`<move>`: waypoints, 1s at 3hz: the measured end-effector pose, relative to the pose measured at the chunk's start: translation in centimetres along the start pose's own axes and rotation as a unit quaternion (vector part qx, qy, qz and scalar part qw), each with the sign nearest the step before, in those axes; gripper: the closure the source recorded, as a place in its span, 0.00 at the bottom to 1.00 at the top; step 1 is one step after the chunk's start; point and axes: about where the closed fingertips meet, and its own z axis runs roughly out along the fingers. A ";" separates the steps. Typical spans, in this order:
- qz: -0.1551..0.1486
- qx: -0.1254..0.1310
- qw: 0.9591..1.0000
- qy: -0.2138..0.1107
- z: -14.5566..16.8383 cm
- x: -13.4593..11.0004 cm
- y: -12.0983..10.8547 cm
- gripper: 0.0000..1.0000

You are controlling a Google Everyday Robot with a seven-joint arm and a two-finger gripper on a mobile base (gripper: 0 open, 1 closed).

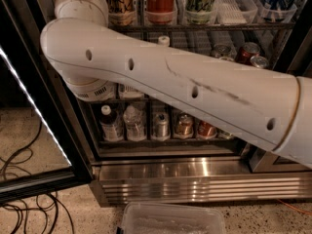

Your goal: Pick water bottle from top shelf of fridge

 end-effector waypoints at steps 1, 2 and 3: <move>-0.001 0.003 1.000 -0.013 -0.3 -0.9 -0.7 1.00; 0.004 0.003 1.000 -0.025 -0.8 -1.9 -1.1 1.00; 0.013 0.003 0.999 -0.031 -1.6 -2.6 -1.3 1.00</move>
Offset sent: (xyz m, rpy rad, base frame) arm -0.0463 -0.0235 0.0666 0.0689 -0.1558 0.0493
